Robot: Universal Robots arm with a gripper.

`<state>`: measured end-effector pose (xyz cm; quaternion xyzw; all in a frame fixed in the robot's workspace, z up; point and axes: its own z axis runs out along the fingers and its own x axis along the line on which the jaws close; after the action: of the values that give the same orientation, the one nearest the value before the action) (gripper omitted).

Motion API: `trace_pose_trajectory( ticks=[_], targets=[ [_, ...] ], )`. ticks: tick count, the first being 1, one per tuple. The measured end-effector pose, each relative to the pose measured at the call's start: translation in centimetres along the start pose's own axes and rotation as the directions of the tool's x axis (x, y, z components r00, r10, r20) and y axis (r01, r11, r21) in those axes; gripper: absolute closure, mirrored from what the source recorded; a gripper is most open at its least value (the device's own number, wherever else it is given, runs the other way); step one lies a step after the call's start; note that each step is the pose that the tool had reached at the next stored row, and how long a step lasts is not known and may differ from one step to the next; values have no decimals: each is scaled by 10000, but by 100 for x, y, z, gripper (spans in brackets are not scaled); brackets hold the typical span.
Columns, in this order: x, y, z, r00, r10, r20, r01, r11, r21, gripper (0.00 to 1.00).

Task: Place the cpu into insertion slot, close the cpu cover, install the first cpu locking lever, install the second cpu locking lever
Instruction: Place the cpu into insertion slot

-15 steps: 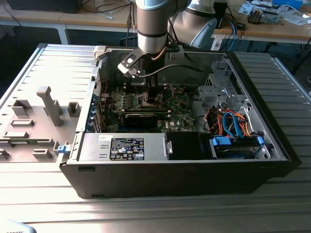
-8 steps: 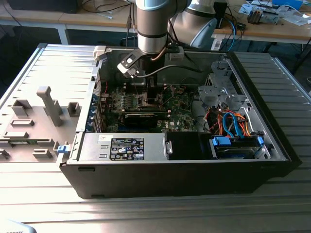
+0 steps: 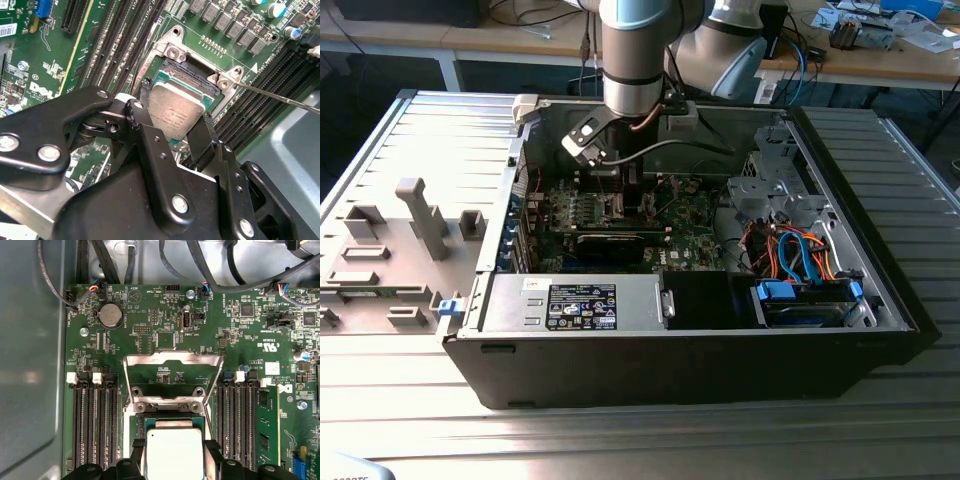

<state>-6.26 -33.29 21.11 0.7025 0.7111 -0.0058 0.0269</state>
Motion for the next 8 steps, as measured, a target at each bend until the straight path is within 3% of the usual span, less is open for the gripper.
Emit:
trace_pose_trajectory(
  ticks=[8],
  targets=[
    [3,-10,57,10000,7,0,-7,10000,0,45]
  ],
)
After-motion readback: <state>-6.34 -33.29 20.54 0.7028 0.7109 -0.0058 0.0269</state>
